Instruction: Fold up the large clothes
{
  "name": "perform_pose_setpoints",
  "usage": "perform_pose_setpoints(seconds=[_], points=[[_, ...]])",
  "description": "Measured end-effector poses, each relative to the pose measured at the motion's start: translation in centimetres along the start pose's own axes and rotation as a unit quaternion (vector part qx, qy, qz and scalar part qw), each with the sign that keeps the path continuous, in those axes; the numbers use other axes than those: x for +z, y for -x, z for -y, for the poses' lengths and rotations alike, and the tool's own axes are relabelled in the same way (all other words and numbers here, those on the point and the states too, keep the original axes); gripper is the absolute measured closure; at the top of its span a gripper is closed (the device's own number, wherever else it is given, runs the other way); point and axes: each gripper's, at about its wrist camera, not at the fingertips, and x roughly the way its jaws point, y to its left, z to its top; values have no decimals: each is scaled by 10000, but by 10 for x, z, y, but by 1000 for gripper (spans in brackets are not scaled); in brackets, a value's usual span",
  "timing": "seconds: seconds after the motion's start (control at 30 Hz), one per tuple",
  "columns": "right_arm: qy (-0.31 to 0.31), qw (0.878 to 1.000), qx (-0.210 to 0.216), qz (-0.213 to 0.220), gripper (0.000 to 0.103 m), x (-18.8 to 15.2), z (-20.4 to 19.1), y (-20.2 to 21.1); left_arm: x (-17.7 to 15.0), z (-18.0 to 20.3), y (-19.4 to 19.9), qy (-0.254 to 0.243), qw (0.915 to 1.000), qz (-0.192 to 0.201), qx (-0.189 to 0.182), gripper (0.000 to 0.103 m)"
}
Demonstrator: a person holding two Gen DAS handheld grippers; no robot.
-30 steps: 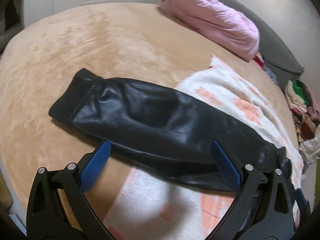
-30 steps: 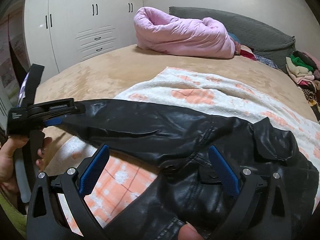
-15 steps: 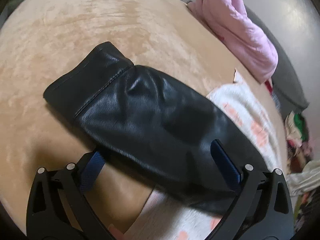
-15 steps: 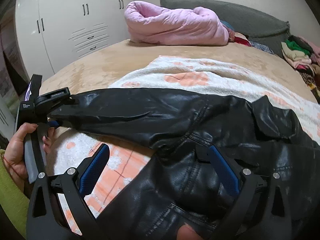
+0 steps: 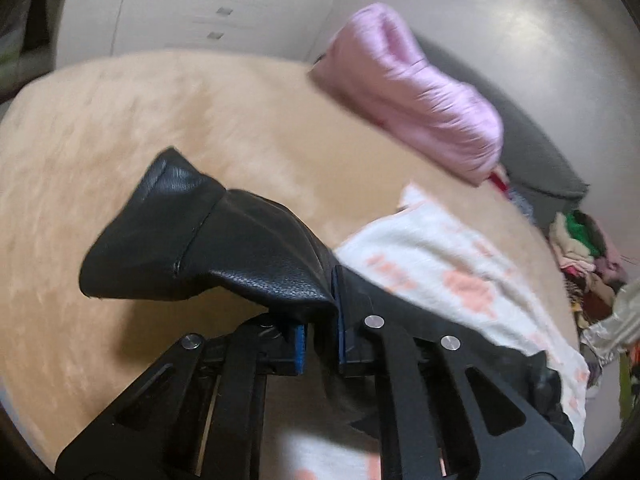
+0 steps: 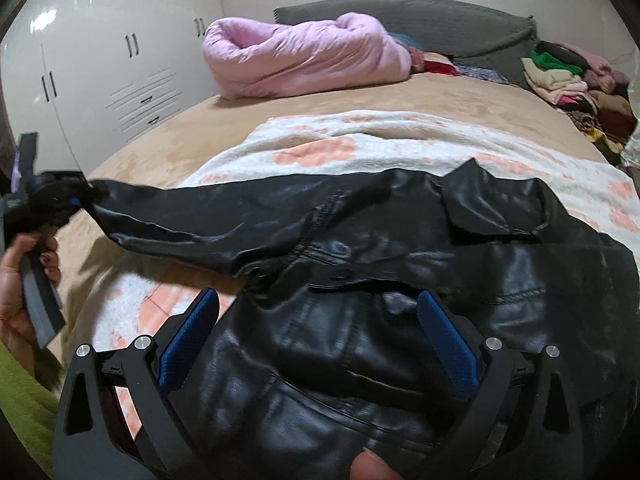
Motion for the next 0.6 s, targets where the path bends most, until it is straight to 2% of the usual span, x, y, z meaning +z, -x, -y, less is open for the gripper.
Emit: perform_pose_setpoints(seconds=[0.1, 0.3, 0.6], points=[[-113, 9999, -98, 39, 4, -4, 10, 5, 2, 27, 22, -287, 9988, 291, -284, 100], [-348, 9990, -249, 100, 4, -11, 33, 17, -5, 71, 48, -710, 9926, 537, -824, 100], [-872, 9944, -496, 320, 4, -14, 74, 43, -31, 130, 63, -1256, 9753, 292, -1794, 101]])
